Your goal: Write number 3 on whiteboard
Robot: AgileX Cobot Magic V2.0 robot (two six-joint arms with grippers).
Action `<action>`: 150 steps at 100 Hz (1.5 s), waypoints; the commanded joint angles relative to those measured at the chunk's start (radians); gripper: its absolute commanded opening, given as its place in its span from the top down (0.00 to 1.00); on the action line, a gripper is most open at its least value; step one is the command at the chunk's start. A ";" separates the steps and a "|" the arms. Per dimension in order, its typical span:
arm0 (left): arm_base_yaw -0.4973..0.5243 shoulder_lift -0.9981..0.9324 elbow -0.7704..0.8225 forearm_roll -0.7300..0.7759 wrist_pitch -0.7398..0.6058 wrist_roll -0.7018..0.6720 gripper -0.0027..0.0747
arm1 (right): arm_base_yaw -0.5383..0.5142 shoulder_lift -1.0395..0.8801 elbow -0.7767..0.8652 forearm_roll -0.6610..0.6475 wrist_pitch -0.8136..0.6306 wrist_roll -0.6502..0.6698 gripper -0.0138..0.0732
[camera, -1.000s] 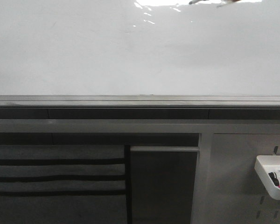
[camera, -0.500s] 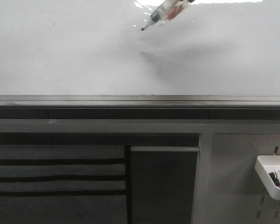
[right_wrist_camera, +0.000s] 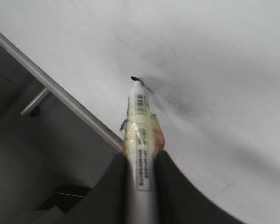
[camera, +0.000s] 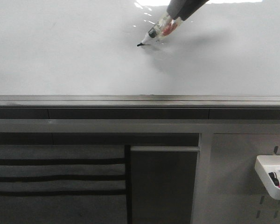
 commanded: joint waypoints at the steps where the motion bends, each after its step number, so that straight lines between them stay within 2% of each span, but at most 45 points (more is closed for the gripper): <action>1: -0.003 0.004 -0.027 -0.018 -0.064 -0.011 0.32 | -0.045 -0.055 -0.038 -0.031 -0.053 0.019 0.85; 15: -0.003 0.004 -0.027 -0.018 -0.064 -0.011 0.32 | -0.054 -0.060 -0.011 -0.038 0.059 0.017 0.85; 32: -0.003 0.004 -0.027 -0.018 -0.064 -0.011 0.32 | -0.002 -0.029 0.032 -0.025 -0.099 0.017 0.85; 47: -0.003 0.004 -0.027 -0.018 -0.064 -0.011 0.32 | 0.002 -0.019 0.013 -0.022 -0.129 0.024 0.85; 61: -0.003 0.004 -0.027 -0.018 -0.064 -0.011 0.32 | -0.023 -0.022 0.013 -0.058 -0.040 0.024 0.85; 83: -0.003 0.004 -0.027 -0.018 -0.064 -0.011 0.32 | -0.038 -0.046 0.063 -0.047 0.045 0.024 0.85; 105: -0.003 0.004 -0.027 -0.018 -0.064 -0.011 0.32 | 0.052 0.013 0.100 -0.011 -0.205 0.014 0.85; 113: -0.003 0.004 -0.027 -0.018 -0.064 -0.011 0.32 | 0.064 0.025 0.059 -0.006 -0.210 0.014 0.85; 119: -0.003 0.004 -0.027 -0.018 -0.064 -0.011 0.32 | 0.064 0.020 0.028 -0.004 -0.143 0.014 0.85; 128: -0.003 0.004 -0.027 -0.018 -0.064 -0.011 0.32 | 0.064 -0.023 0.040 0.022 -0.038 -0.067 0.85; 141: -0.003 0.004 -0.027 -0.018 -0.064 -0.011 0.32 | 0.066 -0.152 0.163 0.148 -0.053 -0.201 0.85; 150: -0.003 0.007 -0.027 -0.018 -0.064 -0.011 0.32 | 0.066 -0.238 0.245 0.172 -0.034 -0.254 0.85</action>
